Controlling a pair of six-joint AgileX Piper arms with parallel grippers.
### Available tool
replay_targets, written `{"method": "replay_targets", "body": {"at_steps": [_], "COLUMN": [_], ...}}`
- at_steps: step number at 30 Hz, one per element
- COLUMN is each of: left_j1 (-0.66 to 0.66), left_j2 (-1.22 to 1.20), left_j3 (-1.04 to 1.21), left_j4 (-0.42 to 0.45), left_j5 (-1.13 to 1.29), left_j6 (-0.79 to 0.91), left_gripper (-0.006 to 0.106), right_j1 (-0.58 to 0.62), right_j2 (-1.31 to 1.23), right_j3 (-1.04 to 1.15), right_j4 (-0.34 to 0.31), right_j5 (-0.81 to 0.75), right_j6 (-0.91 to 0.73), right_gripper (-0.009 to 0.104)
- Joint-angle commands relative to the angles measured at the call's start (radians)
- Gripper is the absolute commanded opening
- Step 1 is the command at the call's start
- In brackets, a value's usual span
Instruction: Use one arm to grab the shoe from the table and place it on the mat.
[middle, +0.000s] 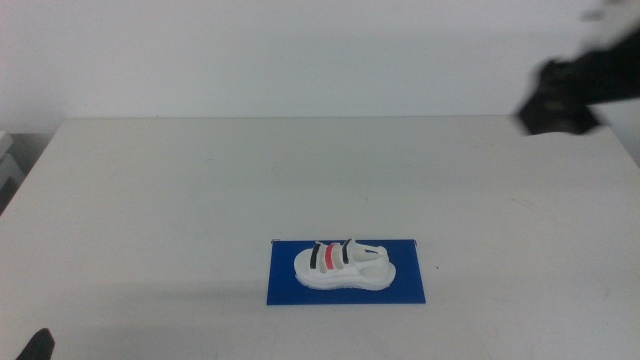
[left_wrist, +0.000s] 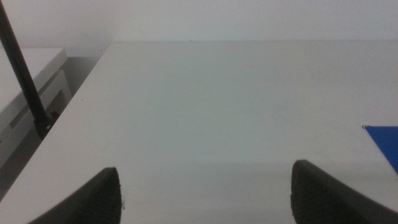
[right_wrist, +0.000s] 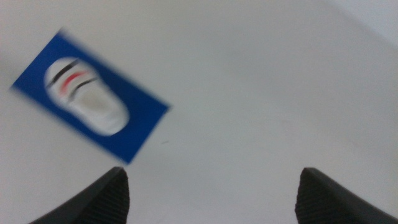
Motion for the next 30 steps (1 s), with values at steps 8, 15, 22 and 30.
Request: {"method": "replay_targets", "body": {"at_steps": [8,15,22,30], "left_j1": [-0.005,-0.005,-0.005,-0.005], "left_j2": [-0.014,-0.014,-0.014,-0.014], "left_j3": [0.008,0.008,0.008,0.008], "left_j4": [-0.008,-0.008,-0.008,-0.008], "left_j5": [-0.081,-0.081,-0.081,-0.081], "left_j6": [-0.003,-0.003,-0.003,-0.003], "left_gripper": [0.094,0.094,0.094,0.094], "right_j1": [-0.256,-0.267,-0.267,-0.267], "right_j2": [-0.528,-0.806,-0.954,-1.101], "right_j3": [0.575,0.971,1.191,1.36], "right_j4": [-0.02,0.008,0.005,-0.077], "right_j5": [-0.529,-0.872,-1.035,-1.042], "right_j6": [0.128,0.135,0.135,0.136], "right_gripper": [0.079,0.078,0.078,0.078]}}
